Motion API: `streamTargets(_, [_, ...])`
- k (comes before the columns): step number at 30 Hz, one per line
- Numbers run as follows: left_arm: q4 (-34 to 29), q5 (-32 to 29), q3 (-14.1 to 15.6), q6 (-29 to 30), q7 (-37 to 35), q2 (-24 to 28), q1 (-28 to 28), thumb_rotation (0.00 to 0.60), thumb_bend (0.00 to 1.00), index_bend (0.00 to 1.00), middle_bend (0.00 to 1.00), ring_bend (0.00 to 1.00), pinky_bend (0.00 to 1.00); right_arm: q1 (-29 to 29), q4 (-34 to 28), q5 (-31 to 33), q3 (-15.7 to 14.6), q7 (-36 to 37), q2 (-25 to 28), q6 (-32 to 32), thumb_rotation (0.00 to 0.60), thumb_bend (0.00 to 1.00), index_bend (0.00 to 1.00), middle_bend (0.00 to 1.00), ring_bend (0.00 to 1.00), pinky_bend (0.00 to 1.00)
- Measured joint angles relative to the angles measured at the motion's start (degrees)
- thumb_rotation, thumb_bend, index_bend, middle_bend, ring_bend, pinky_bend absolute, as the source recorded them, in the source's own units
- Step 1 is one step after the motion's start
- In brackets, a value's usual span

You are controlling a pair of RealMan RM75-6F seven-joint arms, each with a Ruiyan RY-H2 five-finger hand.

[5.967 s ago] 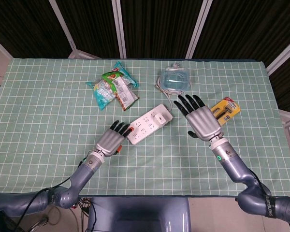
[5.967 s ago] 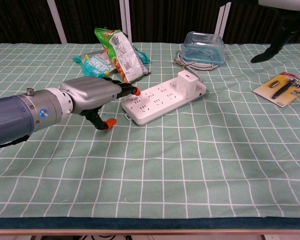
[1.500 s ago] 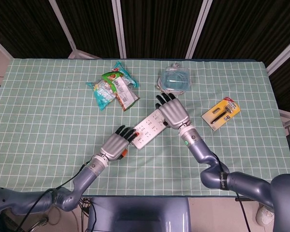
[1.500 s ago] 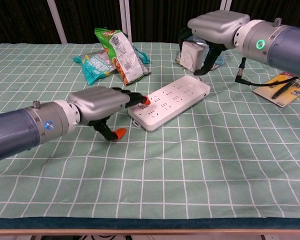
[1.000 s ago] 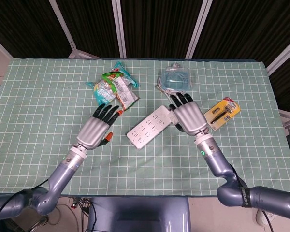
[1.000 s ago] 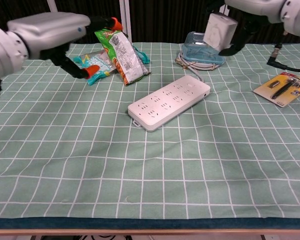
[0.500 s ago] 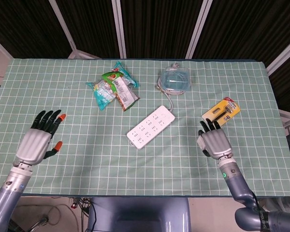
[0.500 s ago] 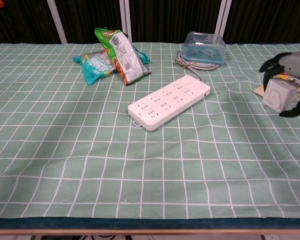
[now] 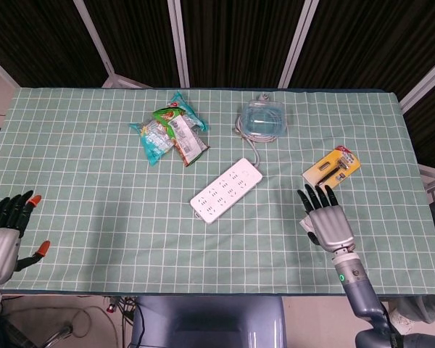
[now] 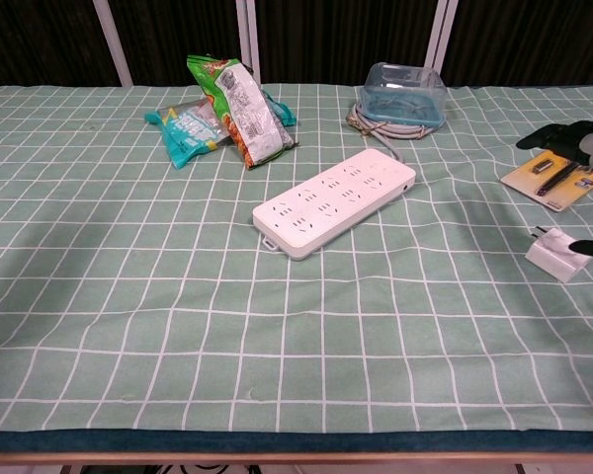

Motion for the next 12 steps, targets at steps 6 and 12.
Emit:
streamTargets(6, [4.0,2.6,1.1,3.9,-1.6,0.8,4.2,0.600,0.06,0.00,0.00,0.00,0.02,-5.3,0.0,-9.4,-3.3,9.5,2.8,6.3,0.600,0.27,0.00,0.00,0.00,0.00])
streamTargets(12, [9.0,3.0,1.5,5.5,-4.0,1.1,6.7,0.600,0.04,0.00,0.00,0.00,0.00,-12.6,3.4,-16.6,-7.1,21.7,5.5,14.5,0.600,0.21,0.00,0.00,0.00,0.00])
